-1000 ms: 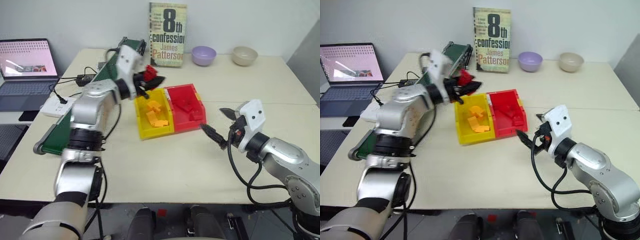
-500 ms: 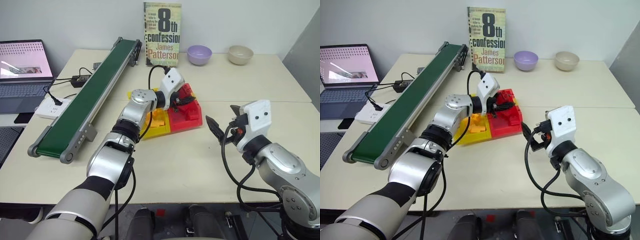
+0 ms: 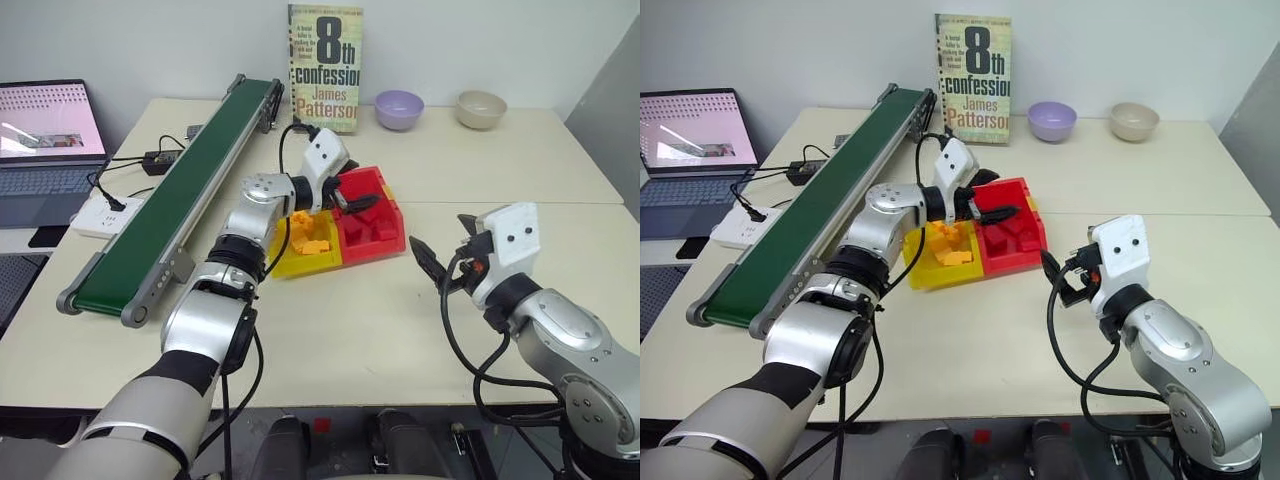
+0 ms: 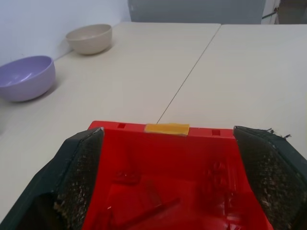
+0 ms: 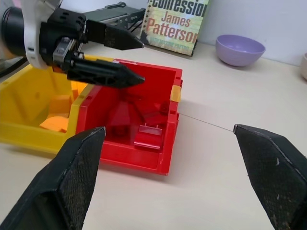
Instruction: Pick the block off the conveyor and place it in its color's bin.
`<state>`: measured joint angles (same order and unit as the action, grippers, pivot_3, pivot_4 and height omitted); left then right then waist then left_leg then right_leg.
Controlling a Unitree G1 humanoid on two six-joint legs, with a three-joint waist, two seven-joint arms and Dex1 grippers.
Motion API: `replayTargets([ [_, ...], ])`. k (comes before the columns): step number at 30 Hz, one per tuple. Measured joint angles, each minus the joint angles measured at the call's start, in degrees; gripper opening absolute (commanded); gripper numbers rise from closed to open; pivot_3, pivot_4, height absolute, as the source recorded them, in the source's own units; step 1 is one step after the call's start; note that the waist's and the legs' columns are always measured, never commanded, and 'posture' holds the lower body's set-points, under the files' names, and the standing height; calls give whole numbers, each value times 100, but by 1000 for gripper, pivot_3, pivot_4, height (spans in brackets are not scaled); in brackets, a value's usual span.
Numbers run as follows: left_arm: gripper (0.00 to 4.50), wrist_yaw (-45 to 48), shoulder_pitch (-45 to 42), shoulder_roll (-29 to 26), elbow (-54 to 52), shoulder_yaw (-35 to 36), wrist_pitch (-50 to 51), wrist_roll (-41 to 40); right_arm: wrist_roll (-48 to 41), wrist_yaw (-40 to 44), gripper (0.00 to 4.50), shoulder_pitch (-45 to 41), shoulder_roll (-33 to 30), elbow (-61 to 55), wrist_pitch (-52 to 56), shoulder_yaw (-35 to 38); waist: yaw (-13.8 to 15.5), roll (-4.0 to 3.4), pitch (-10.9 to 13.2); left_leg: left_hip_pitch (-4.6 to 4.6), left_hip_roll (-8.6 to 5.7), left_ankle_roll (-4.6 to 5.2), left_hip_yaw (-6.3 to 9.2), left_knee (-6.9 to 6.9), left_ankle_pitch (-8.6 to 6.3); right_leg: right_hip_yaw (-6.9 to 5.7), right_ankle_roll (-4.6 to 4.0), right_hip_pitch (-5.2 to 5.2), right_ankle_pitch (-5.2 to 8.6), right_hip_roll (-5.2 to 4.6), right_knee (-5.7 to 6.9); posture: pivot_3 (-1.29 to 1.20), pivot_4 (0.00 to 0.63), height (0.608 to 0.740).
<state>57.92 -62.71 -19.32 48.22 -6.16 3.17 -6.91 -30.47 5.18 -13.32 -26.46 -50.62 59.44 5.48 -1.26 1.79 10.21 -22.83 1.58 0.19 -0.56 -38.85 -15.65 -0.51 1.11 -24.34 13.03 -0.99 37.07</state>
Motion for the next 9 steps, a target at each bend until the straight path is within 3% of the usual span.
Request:
replayTargets([
  [4, 4491, 788, 907, -1323, -1786, 189, 1381, -335, -37, 760, 4500, -173, -569, 472, -220, 51, -69, -9, 5, 10, 14, 0, 17, 8, 0, -1, -2, -1, 1, 4, 13, 0, 150, 740],
  [9, 4491, 1073, 2063, -2379, -3652, 448, 2515, -763, -81, 1710, 4500, -447, -1137, 1107, -560, 24, 3, -10, 6, 4, 17, 0, 34, 6, 0, -6, -4, 5, 4, -4, 9, 0, 150, 740],
])
